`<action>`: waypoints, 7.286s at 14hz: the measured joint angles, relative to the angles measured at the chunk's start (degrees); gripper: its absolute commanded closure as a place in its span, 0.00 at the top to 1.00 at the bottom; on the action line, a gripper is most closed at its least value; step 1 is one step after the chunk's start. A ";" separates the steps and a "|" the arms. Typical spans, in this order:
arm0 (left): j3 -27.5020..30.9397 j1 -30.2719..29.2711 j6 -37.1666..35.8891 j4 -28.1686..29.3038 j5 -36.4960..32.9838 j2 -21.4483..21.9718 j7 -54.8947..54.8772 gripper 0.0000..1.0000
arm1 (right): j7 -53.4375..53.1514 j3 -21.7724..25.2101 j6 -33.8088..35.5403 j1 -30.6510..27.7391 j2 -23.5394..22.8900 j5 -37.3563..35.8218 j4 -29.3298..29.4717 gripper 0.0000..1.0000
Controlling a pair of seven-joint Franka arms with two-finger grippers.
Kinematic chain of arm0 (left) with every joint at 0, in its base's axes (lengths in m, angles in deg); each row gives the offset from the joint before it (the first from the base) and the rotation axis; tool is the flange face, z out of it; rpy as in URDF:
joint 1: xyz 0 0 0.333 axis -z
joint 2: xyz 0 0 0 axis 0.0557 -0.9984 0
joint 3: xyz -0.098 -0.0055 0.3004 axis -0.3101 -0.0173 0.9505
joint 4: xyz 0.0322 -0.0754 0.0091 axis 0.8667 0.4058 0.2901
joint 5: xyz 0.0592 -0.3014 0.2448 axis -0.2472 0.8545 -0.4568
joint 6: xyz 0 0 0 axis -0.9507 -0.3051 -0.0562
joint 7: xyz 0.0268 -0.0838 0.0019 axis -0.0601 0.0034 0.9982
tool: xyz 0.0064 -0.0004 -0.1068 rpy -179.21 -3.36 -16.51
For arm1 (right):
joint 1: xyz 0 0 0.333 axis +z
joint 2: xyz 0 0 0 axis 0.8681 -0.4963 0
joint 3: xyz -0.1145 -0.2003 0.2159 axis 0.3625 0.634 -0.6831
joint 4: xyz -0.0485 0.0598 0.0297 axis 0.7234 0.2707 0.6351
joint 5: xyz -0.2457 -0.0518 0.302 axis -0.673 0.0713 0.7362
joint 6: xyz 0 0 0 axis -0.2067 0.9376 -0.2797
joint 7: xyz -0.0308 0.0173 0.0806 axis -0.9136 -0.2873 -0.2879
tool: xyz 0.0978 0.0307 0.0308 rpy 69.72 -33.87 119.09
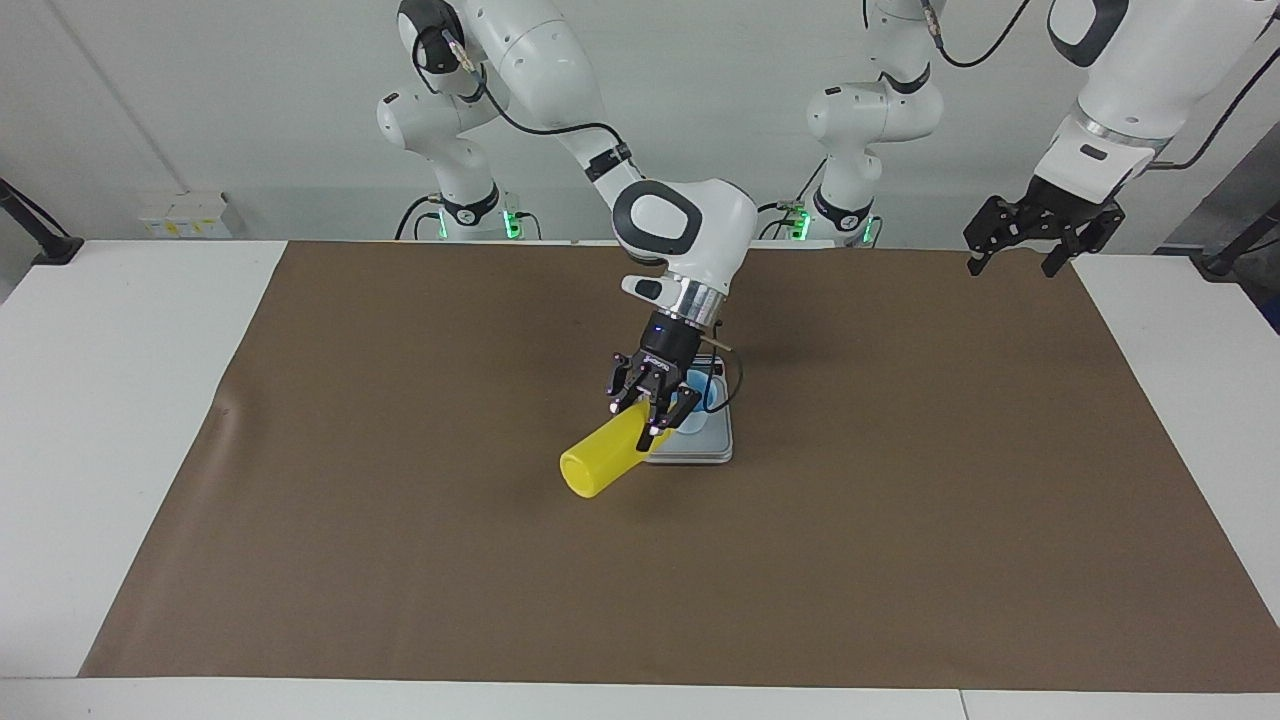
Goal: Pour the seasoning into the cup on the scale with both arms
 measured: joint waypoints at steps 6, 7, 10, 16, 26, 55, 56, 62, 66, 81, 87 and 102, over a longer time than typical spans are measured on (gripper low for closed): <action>0.00 0.00 0.00 0.00 0.00 0.00 0.00 1.00 | -0.71 0.10 -4.50 -0.52 0.67 11.59 2.75 0.00; 0.00 0.00 0.00 0.00 0.00 0.00 0.00 1.00 | -0.71 0.13 -4.91 -1.08 1.25 14.00 3.04 0.00; 0.00 0.00 0.00 0.00 0.00 0.00 0.00 1.00 | -0.68 0.15 -5.12 -3.16 3.69 21.40 3.25 0.00; 0.00 0.00 0.00 0.00 0.00 0.00 0.00 1.00 | -0.56 0.17 -5.11 -6.76 8.25 36.93 3.28 0.00; 0.00 0.00 0.00 0.00 0.00 0.00 0.00 1.00 | 5.52 0.40 -4.64 -16.72 13.95 67.02 3.09 0.00; 0.00 0.00 0.00 0.00 0.00 0.00 0.00 1.00 | 68.12 0.74 18.76 -54.60 11.05 113.96 -18.86 0.00; 0.00 0.00 0.00 0.00 0.00 0.00 0.00 1.00 | 69.18 0.75 19.23 -54.95 10.30 114.52 -18.83 0.00; 0.00 0.00 0.00 0.00 0.00 0.00 0.00 1.00 | 71.41 0.74 20.70 -55.45 9.45 115.18 -18.31 0.49; 0.00 0.00 0.00 0.00 0.00 0.00 0.00 1.00 | 71.50 0.75 20.70 -55.46 9.45 115.18 -18.15 0.54; 0.00 0.00 0.00 0.00 0.00 0.00 0.00 1.00 | 72.08 0.69 20.22 -55.29 9.58 114.58 -17.52 0.74; -0.01 0.00 0.44 0.00 0.00 0.00 0.00 1.00 | 78.01 0.69 17.15 -55.30 10.63 105.73 -17.05 1.00; -0.32 0.02 -0.58 0.68 -0.16 -1.58 0.00 1.00 | 99.98 -0.27 14.33 -50.28 19.52 77.74 -11.45 1.00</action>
